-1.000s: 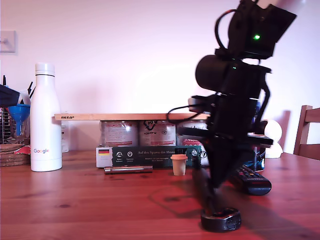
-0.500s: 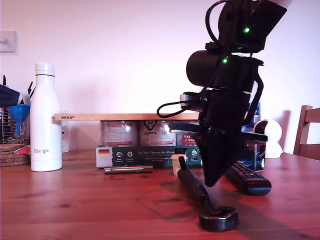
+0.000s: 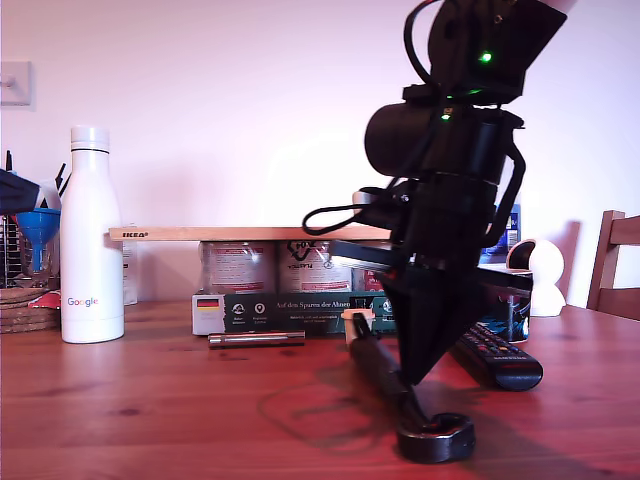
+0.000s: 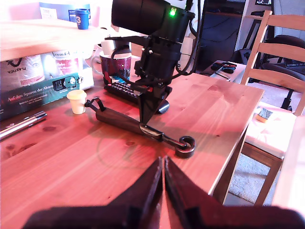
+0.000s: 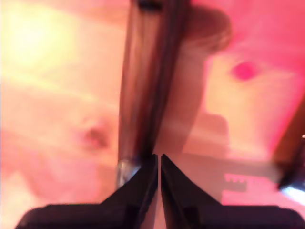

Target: Slide the bottle opener to the left

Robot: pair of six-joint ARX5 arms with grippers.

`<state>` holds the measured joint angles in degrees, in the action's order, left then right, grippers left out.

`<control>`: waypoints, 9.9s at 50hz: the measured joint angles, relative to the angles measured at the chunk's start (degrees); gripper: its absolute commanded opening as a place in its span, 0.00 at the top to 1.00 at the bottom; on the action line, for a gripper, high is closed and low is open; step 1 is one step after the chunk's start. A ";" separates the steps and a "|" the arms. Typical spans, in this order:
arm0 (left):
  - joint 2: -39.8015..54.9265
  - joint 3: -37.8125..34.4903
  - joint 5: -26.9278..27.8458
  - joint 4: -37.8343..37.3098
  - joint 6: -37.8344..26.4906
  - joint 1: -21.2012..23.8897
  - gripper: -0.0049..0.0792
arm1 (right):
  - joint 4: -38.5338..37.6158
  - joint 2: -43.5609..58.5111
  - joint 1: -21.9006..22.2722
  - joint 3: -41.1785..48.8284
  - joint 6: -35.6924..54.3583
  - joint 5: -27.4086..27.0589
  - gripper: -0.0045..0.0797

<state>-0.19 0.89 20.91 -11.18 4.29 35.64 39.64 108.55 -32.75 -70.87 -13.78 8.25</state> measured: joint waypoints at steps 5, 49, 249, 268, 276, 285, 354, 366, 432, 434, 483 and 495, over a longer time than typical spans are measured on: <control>0.00 0.00 0.00 0.00 0.02 0.00 0.97 | 0.04 0.00 -0.46 0.00 -0.63 0.20 0.96; 0.00 0.00 0.00 0.00 0.00 0.00 0.97 | 4.81 0.00 -3.02 0.00 -2.89 3.23 0.96; 0.02 0.17 -18.18 -1.27 2.69 0.00 0.97 | -12.09 12.28 -17.66 -9.46 -20.72 22.49 0.96; 3.17 0.61 -25.97 -2.60 3.04 -0.92 0.97 | -12.22 16.66 -19.39 -18.05 -22.01 22.91 0.96; 3.19 0.61 -27.02 -2.60 3.08 -0.92 0.97 | -12.26 18.78 -19.54 -21.03 -22.21 23.28 0.96; 3.19 0.61 -27.04 -2.60 3.08 -0.92 0.97 | -11.50 18.91 -19.52 -21.05 -21.46 23.04 0.96; 3.19 0.83 -27.08 -3.15 3.10 -0.92 0.97 | -7.98 -2.49 -13.40 -23.30 14.43 -4.24 0.96; 3.19 0.83 -27.08 -3.17 3.10 -0.92 0.97 | -15.56 -9.20 -15.02 -13.49 14.56 -6.36 0.96; 3.19 0.87 -30.71 -2.95 7.54 -11.91 0.97 | -53.18 -39.45 -3.30 43.23 4.63 -8.90 0.96; 3.19 0.87 -30.18 -2.93 7.54 -13.20 0.97 | -53.31 -40.65 -2.69 43.82 4.59 -8.98 0.96; 3.19 0.87 -30.23 -2.99 7.50 -21.81 0.97 | -49.72 -72.89 19.56 58.71 4.81 -10.34 0.96; 3.19 0.87 -30.21 -2.99 7.50 -21.81 0.97 | -44.98 -83.65 20.33 64.15 4.83 -10.34 0.96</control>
<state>3.01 1.76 -9.30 -14.17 11.79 13.82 -5.34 24.91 -12.43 -6.72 -8.95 -2.09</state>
